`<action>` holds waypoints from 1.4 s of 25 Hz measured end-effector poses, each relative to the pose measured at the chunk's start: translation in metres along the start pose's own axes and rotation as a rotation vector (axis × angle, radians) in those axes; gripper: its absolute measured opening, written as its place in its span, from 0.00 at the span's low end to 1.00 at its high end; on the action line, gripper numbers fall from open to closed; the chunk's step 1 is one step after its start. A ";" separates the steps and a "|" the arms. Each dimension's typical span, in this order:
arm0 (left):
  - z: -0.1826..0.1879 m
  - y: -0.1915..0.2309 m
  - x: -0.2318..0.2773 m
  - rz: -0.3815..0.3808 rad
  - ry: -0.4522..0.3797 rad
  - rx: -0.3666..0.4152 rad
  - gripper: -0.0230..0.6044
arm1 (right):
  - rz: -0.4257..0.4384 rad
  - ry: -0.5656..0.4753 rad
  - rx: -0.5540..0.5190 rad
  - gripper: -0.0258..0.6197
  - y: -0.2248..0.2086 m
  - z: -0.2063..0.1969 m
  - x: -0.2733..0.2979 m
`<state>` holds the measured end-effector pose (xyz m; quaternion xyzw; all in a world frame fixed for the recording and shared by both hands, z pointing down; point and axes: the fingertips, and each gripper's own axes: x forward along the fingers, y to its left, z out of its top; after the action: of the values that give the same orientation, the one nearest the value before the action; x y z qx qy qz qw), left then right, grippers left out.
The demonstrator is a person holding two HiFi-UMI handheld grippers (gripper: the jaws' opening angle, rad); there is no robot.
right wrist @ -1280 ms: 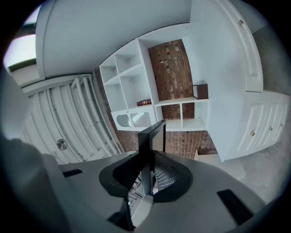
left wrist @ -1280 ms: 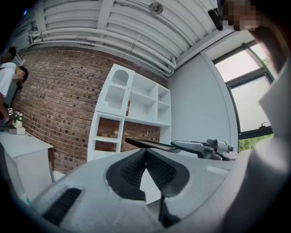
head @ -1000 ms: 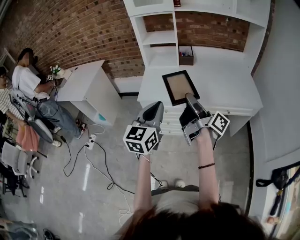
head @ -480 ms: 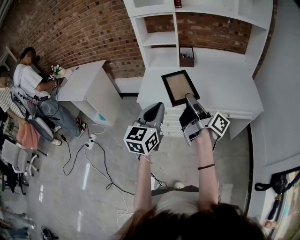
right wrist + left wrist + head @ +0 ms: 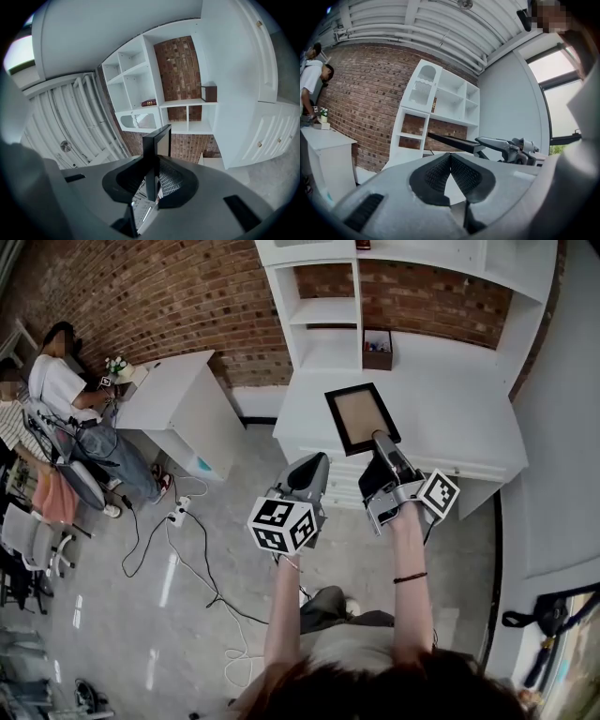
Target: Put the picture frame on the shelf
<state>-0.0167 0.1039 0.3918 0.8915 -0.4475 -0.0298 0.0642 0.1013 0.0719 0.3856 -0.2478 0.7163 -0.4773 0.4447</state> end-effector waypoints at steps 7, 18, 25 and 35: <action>0.009 0.003 -0.001 0.004 0.007 0.036 0.05 | 0.028 -0.006 0.012 0.15 0.003 0.000 0.005; 0.020 0.033 0.019 -0.003 -0.002 0.040 0.05 | 0.020 -0.014 0.024 0.15 -0.013 0.002 0.037; 0.025 0.070 0.055 -0.029 0.000 0.038 0.05 | 0.023 -0.036 0.028 0.15 -0.034 0.017 0.075; 0.033 0.111 0.097 -0.078 -0.005 0.025 0.05 | 0.001 -0.069 0.007 0.15 -0.059 0.032 0.119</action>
<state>-0.0506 -0.0428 0.3754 0.9090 -0.4127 -0.0289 0.0510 0.0684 -0.0604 0.3861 -0.2622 0.6989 -0.4709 0.4702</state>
